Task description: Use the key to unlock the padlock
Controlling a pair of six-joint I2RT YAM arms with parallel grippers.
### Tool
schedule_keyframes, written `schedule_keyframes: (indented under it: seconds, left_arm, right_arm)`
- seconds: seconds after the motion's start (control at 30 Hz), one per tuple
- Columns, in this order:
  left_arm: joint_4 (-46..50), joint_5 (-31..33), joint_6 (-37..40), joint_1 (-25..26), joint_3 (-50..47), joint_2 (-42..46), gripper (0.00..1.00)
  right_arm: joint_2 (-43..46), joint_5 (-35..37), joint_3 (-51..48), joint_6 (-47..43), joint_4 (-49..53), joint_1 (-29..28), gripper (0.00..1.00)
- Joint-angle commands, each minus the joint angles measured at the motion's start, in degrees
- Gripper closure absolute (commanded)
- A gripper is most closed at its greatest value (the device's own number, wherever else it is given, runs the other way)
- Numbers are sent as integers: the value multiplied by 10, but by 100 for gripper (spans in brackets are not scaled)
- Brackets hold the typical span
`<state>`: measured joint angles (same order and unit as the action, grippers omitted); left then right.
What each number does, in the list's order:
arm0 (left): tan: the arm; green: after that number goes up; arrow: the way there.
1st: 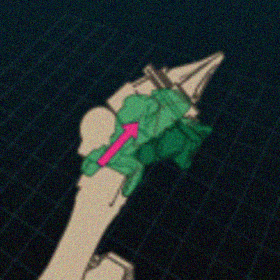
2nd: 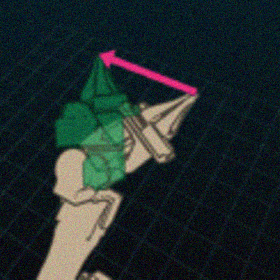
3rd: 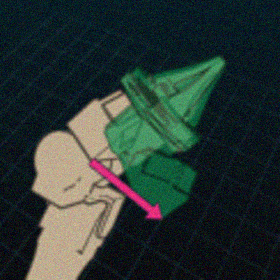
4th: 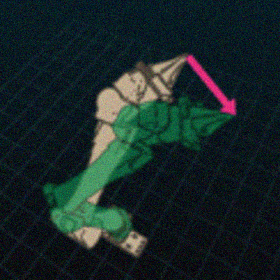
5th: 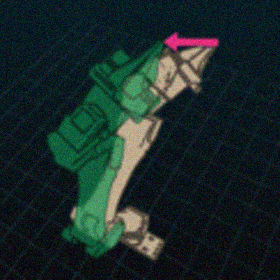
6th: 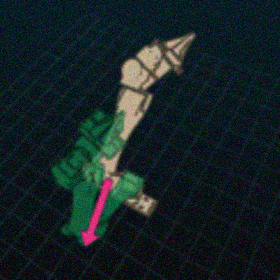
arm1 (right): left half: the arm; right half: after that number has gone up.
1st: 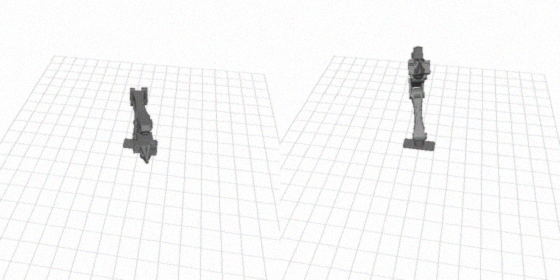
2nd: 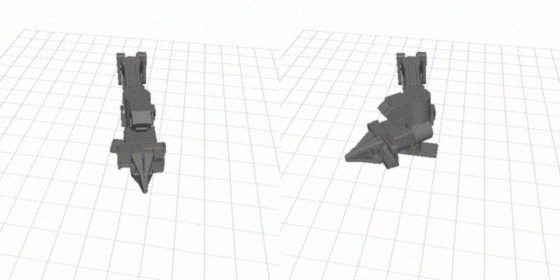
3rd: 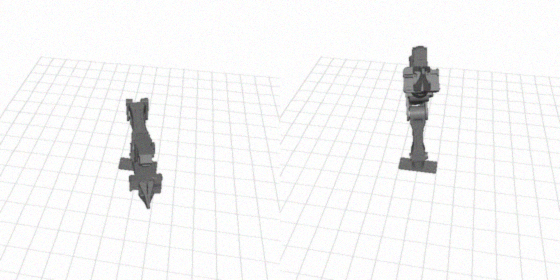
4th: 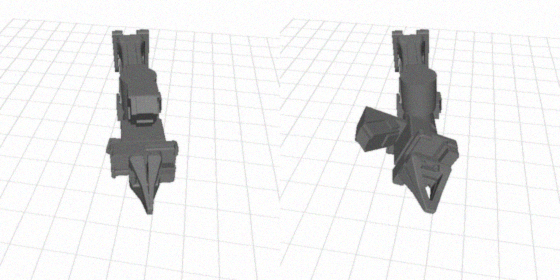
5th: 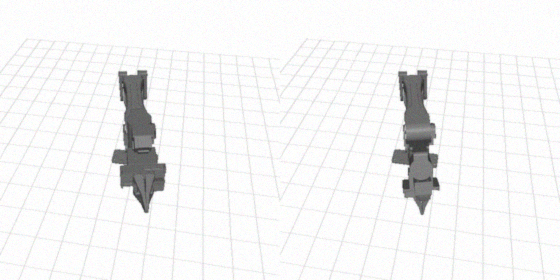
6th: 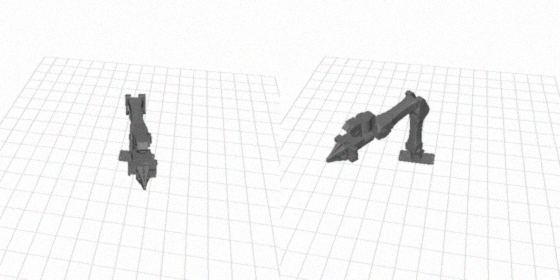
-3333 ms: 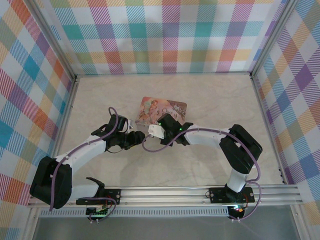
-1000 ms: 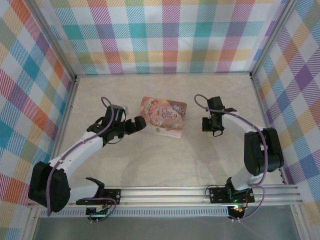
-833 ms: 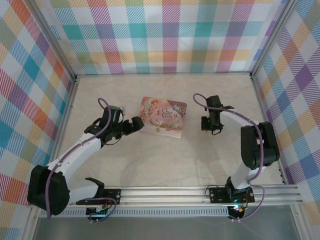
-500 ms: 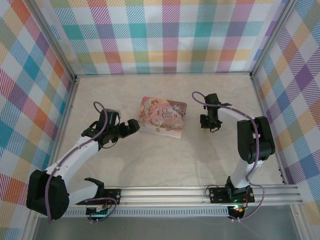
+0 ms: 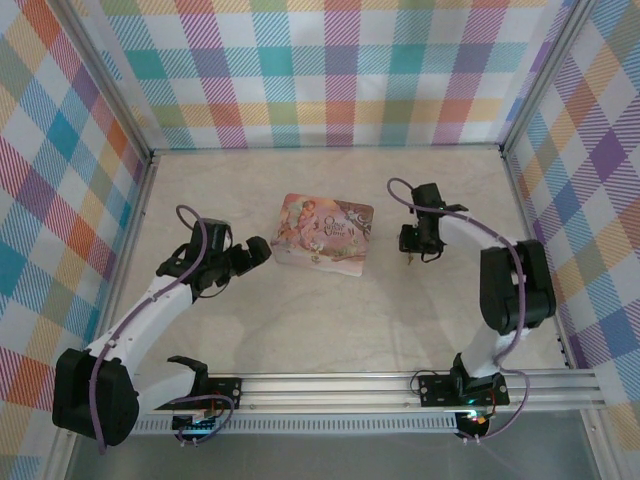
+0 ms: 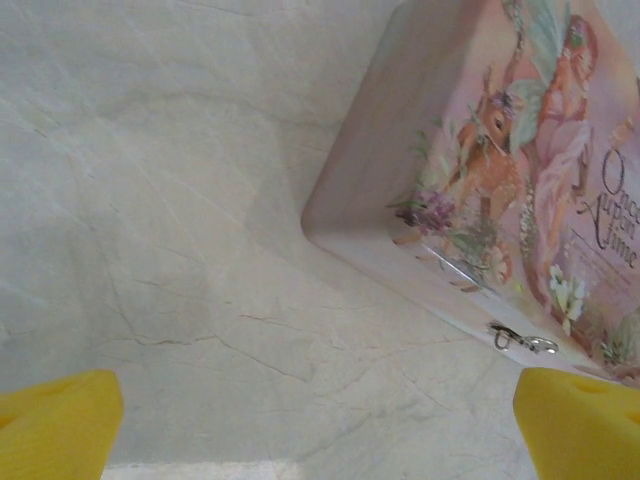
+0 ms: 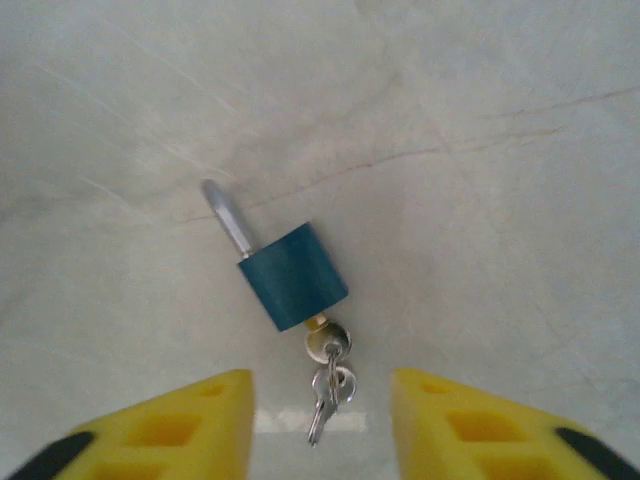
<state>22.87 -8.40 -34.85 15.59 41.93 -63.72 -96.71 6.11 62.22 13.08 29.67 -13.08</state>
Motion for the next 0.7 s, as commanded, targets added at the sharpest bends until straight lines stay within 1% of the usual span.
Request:
schedule_keyframes:
  seconds: [0.0, 0.03, 0.1, 0.23, 0.33, 0.43, 0.5, 0.57, 0.6, 0.67]
  left_arm:
    - [34, 42, 19, -10, 28, 5, 0]
    - [39, 49, 26, -11, 39, 1, 0]
    - [50, 70, 41, -12, 61, -5, 0]
    - [71, 140, 66, -16, 114, -24, 0]
    - [58, 202, 97, -21, 138, -35, 0]
    - [7, 265, 137, -32, 125, -34, 0]
    - [-61, 327, 168, -38, 90, -24, 0]
    - [-135, 375, 192, -46, 55, -24, 0]
    - [-168, 398, 201, -55, 36, -30, 0]
    - [-213, 417, 216, -70, 7, -49, 0]
  right_arm:
    - [74, -7, -17, 10, -8, 4, 31]
    - [92, -9, -24, 10, -14, 4, 0]
    - [122, -15, -30, 6, -22, 4, 0]
    - [191, -22, -48, 4, -63, 4, 0]
    - [237, 17, -70, 12, -104, 4, 0]
    - [276, 96, -108, 9, -162, 5, 0]
    - [306, 155, -157, 3, -233, 7, 0]
    - [322, 199, -209, -19, -319, 9, 0]
    - [329, 227, -248, -33, -382, 10, 0]
    - [330, 252, -303, -63, -474, 13, 0]
